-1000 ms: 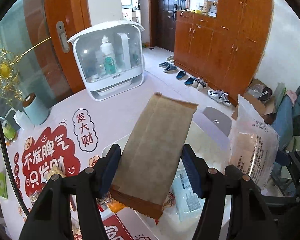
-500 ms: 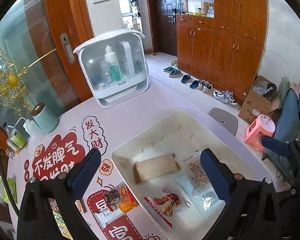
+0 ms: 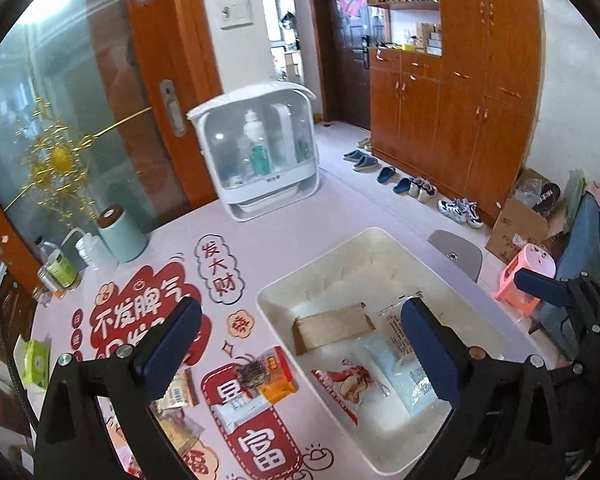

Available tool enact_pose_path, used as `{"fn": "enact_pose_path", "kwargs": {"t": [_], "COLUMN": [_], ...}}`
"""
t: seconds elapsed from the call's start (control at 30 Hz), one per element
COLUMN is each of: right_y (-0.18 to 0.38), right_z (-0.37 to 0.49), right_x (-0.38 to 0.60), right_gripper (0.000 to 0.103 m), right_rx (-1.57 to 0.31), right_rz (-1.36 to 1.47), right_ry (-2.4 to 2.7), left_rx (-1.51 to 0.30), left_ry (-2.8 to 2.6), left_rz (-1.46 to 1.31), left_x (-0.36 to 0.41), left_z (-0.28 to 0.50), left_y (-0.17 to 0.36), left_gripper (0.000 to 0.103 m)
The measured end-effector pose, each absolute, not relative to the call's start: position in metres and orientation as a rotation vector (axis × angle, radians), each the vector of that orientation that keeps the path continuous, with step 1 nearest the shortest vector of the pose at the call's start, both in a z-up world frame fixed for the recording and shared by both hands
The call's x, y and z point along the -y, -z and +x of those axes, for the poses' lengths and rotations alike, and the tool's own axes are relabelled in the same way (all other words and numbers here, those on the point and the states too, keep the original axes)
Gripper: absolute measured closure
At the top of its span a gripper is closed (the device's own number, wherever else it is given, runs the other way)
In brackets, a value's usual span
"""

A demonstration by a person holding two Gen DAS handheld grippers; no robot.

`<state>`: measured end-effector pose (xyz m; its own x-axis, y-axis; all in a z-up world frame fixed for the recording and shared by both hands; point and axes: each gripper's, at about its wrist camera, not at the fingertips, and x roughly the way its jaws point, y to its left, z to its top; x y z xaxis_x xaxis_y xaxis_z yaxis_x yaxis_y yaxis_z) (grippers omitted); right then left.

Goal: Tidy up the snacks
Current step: 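Move both tools back over the remaining snack pile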

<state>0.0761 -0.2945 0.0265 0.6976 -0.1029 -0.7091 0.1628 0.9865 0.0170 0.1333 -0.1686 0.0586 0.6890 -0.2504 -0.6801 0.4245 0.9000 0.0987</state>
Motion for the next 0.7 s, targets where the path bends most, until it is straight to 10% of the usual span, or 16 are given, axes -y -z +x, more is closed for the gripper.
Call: {"fn": "enact_pose_path", "kwargs": {"t": [0.7], "right_y": [-0.067], "right_z": [0.047], "right_x": [0.199], "right_gripper": [0.004], "right_rx": [-0.700], "right_rz": [-0.074], "right_ry": [0.005], "left_rx": [-0.643], "left_ry": [0.108], "left_rz": [0.103], "left_x": [-0.004], "left_z": [0.064], "left_y": [-0.096], "left_gripper": [0.003]}}
